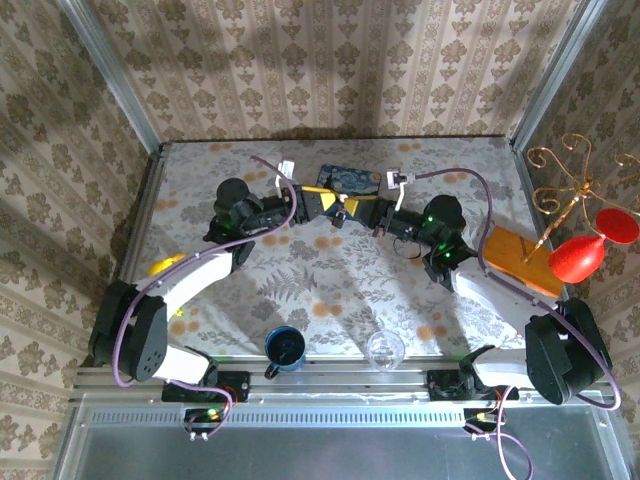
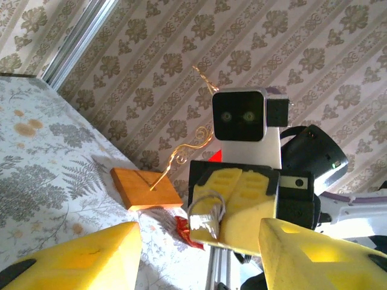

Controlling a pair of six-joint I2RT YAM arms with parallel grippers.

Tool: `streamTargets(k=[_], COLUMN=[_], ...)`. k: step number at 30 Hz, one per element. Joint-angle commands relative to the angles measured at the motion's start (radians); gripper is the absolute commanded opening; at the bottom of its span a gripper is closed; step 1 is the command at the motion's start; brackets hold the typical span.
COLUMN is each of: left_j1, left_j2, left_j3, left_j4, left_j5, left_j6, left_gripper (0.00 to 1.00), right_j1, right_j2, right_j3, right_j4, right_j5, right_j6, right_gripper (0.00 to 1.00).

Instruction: Unlock a padlock with a key

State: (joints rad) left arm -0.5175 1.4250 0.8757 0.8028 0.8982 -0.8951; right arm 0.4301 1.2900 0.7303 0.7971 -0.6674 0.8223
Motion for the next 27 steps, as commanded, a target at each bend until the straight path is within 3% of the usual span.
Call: streamTargets(k=[1,7,11,14,21,27], left_j1=[-0.009,-0.010,-0.010,-0.009,-0.005,0.037], left_j2=[0.012,0.018,0.015,0.014,0.016,-0.027], left_j3=[0.035,0.036,0.032,0.029,0.033,0.045], left_j4=[0.128,0.148,0.150,0.151,0.144,0.030], left_j5=[0.031,0.034,0.031,0.028,0.027,0.061], left_j6=[-0.054,-0.067,-0.070,-0.071,-0.064,-0.020], left_gripper=[0.51,0.33,0.11,0.00,0.00,0.00], right_j1=[0.016,0.031,0.033,0.035,0.036,0.035], right_j2=[0.009,0.017,0.018,0.018,0.020,-0.014], right_j3=[0.014,0.027,0.029,0.030,0.040,0.049], right_j4=[0.056,0.056,0.056,0.057,0.039,-0.108], right_j5=[-0.029,-0.033,-0.032,-0.028,-0.027,0.023], right_j6=[0.013,0.015,0.017,0.016,0.015,-0.050], right_gripper=[0.00,0.00,0.00,0.00,0.00,0.45])
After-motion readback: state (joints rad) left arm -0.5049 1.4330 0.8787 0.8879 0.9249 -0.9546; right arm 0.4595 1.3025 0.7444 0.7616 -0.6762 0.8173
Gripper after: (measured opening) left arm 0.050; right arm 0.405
